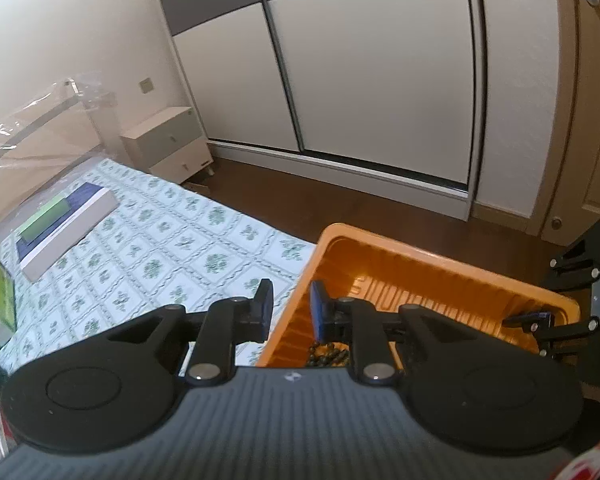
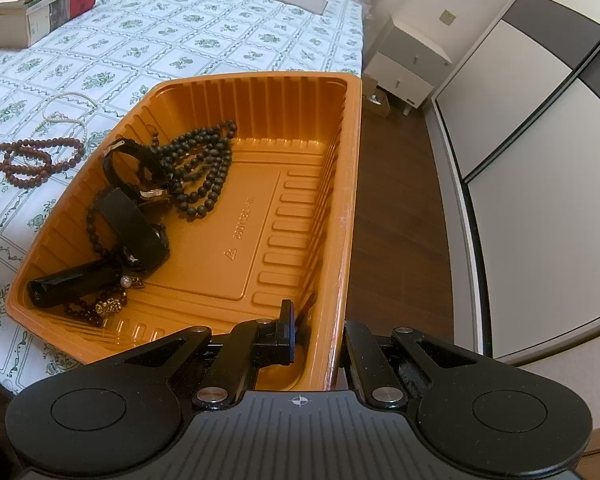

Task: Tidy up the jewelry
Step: 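Lower the dark bead strand into the tray and open the left gripper, then grasp the brown wooden bead bracelet with the left gripper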

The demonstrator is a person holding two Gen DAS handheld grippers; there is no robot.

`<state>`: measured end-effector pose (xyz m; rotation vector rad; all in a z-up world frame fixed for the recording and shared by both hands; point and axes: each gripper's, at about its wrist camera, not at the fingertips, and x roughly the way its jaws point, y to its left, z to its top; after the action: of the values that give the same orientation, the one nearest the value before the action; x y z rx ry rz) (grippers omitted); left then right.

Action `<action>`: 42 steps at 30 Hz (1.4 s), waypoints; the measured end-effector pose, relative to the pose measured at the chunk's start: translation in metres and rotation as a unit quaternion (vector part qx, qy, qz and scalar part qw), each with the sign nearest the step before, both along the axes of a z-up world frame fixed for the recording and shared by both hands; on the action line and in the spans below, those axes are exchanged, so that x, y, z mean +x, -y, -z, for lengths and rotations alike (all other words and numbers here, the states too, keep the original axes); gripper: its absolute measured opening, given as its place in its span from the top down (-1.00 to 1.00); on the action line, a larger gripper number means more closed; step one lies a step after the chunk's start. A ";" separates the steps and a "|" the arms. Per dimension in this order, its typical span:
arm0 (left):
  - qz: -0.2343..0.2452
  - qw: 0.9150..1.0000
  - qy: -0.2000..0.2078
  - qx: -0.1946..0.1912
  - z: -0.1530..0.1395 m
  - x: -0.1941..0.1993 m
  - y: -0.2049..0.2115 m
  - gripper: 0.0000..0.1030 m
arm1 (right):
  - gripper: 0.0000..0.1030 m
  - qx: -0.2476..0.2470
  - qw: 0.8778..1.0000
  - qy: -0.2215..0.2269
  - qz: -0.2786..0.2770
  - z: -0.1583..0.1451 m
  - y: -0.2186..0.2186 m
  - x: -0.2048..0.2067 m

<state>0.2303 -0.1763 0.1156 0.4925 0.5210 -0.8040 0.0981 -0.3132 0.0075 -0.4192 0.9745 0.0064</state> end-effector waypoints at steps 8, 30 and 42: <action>-0.070 0.997 -0.012 -0.028 0.010 -0.012 -0.069 0.62 | 0.90 0.000 1.000 0.000 0.000 -0.001 0.001 0.000; -0.297 0.949 -0.083 -0.070 0.124 -0.092 -0.191 0.41 | 0.90 -0.002 1.000 0.002 -0.002 -0.005 0.000 -0.001; -0.318 0.940 -0.098 -0.077 0.147 -0.106 -0.184 0.31 | 0.90 -0.003 1.000 0.002 -0.003 -0.005 0.000 -0.001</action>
<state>0.1247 0.0072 -0.0314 0.0782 0.7442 -0.2642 0.0967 -0.3130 0.0124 -0.4265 0.9698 0.0077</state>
